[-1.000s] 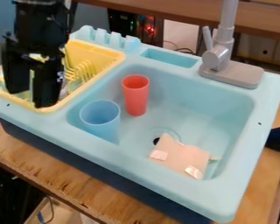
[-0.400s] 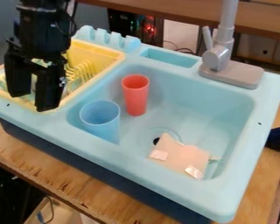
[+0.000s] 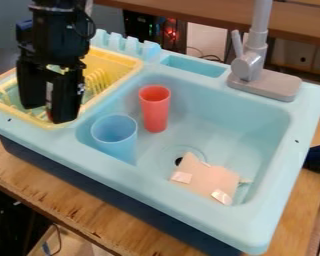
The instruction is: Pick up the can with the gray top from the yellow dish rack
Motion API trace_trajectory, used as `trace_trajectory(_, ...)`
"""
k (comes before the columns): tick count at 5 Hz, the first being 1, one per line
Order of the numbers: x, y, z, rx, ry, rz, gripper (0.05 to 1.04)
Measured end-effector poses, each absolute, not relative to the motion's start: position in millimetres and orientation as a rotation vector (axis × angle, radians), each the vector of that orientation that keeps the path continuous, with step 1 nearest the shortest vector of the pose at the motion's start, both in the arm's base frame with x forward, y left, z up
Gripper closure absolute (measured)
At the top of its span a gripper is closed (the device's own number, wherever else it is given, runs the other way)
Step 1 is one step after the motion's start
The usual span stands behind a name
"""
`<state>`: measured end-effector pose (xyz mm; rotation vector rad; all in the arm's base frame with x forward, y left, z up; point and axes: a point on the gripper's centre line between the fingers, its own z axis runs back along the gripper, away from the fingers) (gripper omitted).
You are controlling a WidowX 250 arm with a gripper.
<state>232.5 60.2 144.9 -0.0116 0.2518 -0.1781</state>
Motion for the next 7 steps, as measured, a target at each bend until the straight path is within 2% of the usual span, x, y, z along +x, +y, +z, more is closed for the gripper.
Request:
trace_trajectory(2, 250.1, 52.7, 144.2, -0.081, 0.235, -0.192, 0.083)
trace_trajectory(4, 281.5, 58.7, 129.7, -0.117, 0.274, -0.179, 0.083)
trace_trajectory(5, 287.2, 68.1, 136.2, -0.113, 0.247, -0.145, 0.083)
trace_trajectory(6, 283.2, 69.7, 139.4, -0.110, 0.255, -0.127, 0.083)
trace_trajectory(7, 270.9, 65.5, 153.8, -0.110, 0.230, -0.138, 0.083)
